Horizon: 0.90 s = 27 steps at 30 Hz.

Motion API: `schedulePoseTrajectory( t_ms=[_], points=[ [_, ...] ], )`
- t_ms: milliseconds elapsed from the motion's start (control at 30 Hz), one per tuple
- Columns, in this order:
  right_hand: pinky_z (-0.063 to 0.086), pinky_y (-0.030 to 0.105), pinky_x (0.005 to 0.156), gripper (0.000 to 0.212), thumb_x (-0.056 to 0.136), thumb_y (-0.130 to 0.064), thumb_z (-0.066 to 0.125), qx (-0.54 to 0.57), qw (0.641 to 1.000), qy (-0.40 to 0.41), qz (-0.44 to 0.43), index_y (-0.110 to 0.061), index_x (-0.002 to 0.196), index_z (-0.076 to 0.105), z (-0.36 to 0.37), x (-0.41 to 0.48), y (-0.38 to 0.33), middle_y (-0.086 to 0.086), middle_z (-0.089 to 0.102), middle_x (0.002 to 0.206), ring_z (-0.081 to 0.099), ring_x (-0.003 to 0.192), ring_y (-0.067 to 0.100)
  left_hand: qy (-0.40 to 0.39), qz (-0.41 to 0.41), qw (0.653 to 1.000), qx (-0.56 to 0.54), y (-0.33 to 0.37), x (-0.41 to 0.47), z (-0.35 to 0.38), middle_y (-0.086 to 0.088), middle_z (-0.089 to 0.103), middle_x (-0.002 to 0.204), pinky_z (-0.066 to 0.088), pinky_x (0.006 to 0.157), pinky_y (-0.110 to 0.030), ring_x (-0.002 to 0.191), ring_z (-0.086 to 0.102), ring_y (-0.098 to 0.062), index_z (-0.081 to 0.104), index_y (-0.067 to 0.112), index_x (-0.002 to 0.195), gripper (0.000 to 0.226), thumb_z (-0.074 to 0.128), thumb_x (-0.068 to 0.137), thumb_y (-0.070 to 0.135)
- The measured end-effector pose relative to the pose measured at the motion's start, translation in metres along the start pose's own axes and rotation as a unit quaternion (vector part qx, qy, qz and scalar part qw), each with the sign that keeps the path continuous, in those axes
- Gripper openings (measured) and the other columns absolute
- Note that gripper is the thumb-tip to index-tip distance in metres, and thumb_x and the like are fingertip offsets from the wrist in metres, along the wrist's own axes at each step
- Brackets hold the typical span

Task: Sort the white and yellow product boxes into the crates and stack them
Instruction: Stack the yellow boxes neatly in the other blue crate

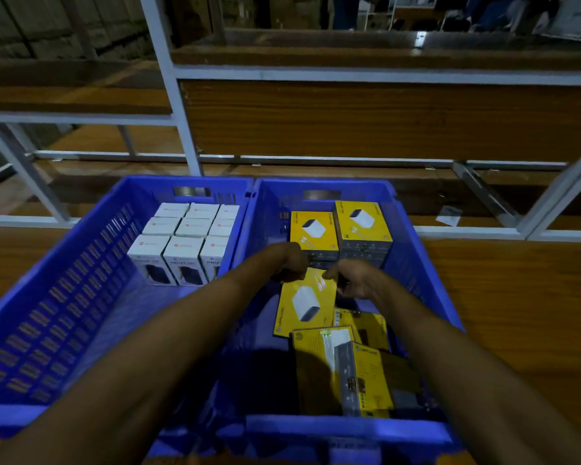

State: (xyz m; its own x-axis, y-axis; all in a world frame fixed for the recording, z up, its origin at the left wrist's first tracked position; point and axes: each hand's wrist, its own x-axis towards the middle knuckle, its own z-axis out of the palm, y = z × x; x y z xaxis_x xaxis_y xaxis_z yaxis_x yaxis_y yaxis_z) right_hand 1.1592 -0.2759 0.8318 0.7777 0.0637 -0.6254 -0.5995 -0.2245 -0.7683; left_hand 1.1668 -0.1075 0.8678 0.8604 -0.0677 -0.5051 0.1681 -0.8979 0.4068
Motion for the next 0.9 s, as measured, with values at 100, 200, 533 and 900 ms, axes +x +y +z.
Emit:
schedulePoseTrajectory(
  t_ms=[100, 200, 533, 900],
  points=[
    [0.042, 0.030, 0.060, 0.014, 0.088, -0.001, 0.069, 0.009, 1.000, -0.019, -0.015, -0.008, 0.097, 0.061, -0.005, -0.009, -0.012, 0.007, 0.054, 0.087, 0.050, 0.075, 0.019, 0.005, 0.025, 0.999, -0.029, -0.002, -0.006, -0.009, -0.008, 0.057, 0.053, 0.045, 0.060, -0.033, 0.047, 0.051, -0.021, 0.055, 0.009, 0.053, 0.040, 0.073, 0.088, 0.020],
    [0.051, 0.031, 0.068, 0.030, 0.088, -0.008, 0.072, 0.070, 0.994, -0.025, -0.084, -0.010, 0.117, 0.064, -0.013, -0.017, -0.026, 0.009, 0.068, 0.098, 0.063, 0.083, 0.022, 0.043, 0.046, 0.980, -0.190, -0.004, -0.014, -0.022, -0.006, 0.058, 0.053, 0.043, 0.062, -0.035, 0.053, 0.054, -0.020, 0.058, 0.005, 0.056, 0.035, 0.078, 0.083, 0.018],
    [0.056, 0.034, 0.064, 0.020, 0.095, -0.040, 0.063, 0.207, 0.961, -0.034, -0.179, -0.022, 0.101, 0.069, -0.019, -0.048, -0.052, 0.005, 0.074, 0.096, 0.071, 0.080, 0.023, 0.131, 0.105, 0.734, -0.659, -0.006, -0.020, -0.037, -0.018, 0.072, 0.103, 0.057, 0.082, -0.048, 0.095, 0.069, -0.036, 0.067, 0.001, 0.105, 0.025, 0.067, 0.092, 0.023],
    [0.057, 0.044, 0.085, 0.037, 0.093, -0.001, 0.062, 0.205, 0.956, -0.105, -0.182, -0.015, 0.127, 0.054, 0.000, -0.051, -0.035, 0.011, 0.068, 0.124, 0.071, 0.103, 0.037, 0.071, 0.134, 0.574, -0.805, -0.002, -0.030, -0.042, -0.022, 0.065, 0.123, 0.054, 0.085, -0.049, 0.102, 0.064, -0.038, 0.058, -0.001, 0.126, 0.033, 0.054, 0.097, 0.014]
  ],
)
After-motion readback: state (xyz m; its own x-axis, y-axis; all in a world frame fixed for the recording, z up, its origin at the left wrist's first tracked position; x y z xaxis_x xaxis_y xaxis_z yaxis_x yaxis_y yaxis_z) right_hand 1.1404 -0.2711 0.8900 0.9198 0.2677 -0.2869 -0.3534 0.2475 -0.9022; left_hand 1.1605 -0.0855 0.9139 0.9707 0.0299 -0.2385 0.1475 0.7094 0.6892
